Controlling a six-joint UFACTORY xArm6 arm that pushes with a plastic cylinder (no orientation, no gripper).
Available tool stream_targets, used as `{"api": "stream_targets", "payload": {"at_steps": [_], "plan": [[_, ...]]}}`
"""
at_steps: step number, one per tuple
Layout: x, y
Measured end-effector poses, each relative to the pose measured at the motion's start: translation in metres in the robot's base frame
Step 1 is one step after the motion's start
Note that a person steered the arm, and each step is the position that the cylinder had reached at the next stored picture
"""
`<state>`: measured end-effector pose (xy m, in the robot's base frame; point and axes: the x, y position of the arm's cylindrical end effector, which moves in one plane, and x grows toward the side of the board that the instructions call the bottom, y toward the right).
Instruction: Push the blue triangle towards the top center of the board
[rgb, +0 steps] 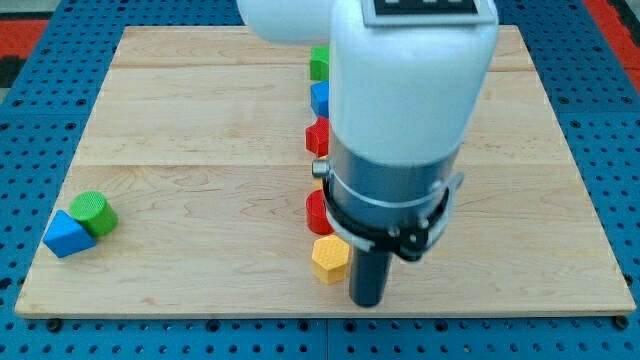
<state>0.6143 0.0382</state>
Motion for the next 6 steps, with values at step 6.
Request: {"api": "stream_targets", "payload": {"at_steps": [6], "plan": [[0.004, -0.221]]}}
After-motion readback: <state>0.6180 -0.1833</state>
